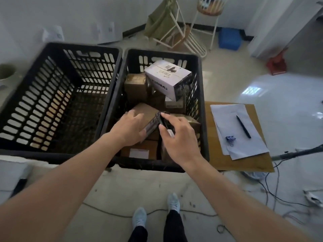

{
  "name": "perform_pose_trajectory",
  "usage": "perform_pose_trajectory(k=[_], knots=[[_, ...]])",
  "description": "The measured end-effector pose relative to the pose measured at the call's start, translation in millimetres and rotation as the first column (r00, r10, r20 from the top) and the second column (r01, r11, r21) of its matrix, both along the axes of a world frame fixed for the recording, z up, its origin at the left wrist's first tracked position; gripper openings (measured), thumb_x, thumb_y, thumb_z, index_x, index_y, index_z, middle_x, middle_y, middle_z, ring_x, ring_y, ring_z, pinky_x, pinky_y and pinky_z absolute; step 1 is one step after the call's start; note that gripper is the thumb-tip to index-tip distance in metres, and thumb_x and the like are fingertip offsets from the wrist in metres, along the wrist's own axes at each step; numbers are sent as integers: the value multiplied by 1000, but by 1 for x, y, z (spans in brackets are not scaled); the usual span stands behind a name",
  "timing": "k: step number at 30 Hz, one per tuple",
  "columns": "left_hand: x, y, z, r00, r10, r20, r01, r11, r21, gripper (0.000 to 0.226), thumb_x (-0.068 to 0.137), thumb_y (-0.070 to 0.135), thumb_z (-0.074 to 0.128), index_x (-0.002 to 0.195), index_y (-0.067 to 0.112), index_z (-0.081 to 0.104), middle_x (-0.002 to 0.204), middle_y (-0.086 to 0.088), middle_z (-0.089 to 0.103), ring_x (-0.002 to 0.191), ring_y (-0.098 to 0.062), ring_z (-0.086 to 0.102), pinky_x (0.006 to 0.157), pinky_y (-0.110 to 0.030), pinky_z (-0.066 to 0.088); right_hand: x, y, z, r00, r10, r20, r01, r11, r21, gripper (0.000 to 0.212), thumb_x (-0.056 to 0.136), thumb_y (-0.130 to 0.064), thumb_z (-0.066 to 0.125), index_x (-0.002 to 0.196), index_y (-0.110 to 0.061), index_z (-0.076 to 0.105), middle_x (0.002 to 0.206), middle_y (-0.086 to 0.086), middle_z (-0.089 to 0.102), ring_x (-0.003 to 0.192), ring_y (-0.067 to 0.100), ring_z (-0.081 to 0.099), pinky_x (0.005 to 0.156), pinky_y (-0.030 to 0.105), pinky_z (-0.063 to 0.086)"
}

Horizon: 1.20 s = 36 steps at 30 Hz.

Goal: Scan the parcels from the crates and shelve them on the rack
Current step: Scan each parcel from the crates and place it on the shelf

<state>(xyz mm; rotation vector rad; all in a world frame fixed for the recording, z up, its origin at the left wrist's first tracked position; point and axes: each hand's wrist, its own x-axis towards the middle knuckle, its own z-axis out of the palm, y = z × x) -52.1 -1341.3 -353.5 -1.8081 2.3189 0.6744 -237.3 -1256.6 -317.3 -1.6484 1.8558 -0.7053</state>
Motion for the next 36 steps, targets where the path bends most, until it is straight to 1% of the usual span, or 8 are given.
perform_pose_trajectory(k=[3,7,12,14,17,23,31,36], knots=[[0,-13,-16,999,6,52,-8,999,45,68,98,53,62,157,28,41,162,-20,33,147,-41,37,116,-54,42,-1,-8,-8,1000,7,22,-7,1000,11,47,106,-44,60,152,-38,55,142,-1,59,129,20,57,110,43,53],[0,-28,-29,994,40,105,-52,992,112,81,94,64,62,161,55,18,171,-26,10,157,-48,13,124,-60,22,1,-17,-13,999,2,37,-3,1000,24,47,106,-45,61,152,-40,54,144,-3,58,130,21,57,106,44,56],[-6,-31,-27,990,69,120,-81,992,98,88,88,65,67,160,54,18,159,-25,29,144,-48,34,114,-60,38,1,-19,-14,998,-9,57,7,1000,28,46,106,-44,62,151,-39,56,141,-4,59,128,12,55,106,33,54],[-6,-29,-20,993,84,84,-91,992,85,88,88,65,68,159,56,18,156,-23,31,141,-47,36,112,-58,42,0,-19,-10,997,-17,76,15,999,28,45,106,-44,61,150,-38,58,139,-4,61,124,7,55,101,23,51],[-4,-30,-3,991,132,-22,-129,985,113,92,87,55,73,159,60,16,154,-20,32,138,-44,40,111,-56,45,-3,-20,-2,995,-24,101,22,999,25,44,107,-43,60,151,-38,57,136,-3,60,123,8,56,99,23,51],[8,-32,38,935,257,-245,-218,960,177,102,79,39,84,155,65,22,145,-10,35,115,-30,53,100,-47,56,-7,-21,23,992,-19,121,14,999,45,48,107,-46,58,154,-42,52,127,-4,53,99,1,53,67,5,44],[19,-23,72,794,234,-561,-159,971,180,98,78,33,89,147,72,31,160,-3,43,128,-25,59,106,-48,54,-8,-10,54,996,28,84,-31,999,35,49,106,-45,60,154,-39,54,120,-5,50,89,3,55,73,11,42],[23,-24,91,731,198,-653,-145,980,135,99,79,24,89,150,66,36,148,-1,55,123,-20,64,105,-47,55,-15,-5,71,997,58,46,-60,998,32,49,105,-48,58,153,-40,54,127,-3,53,114,13,57,103,33,50]])
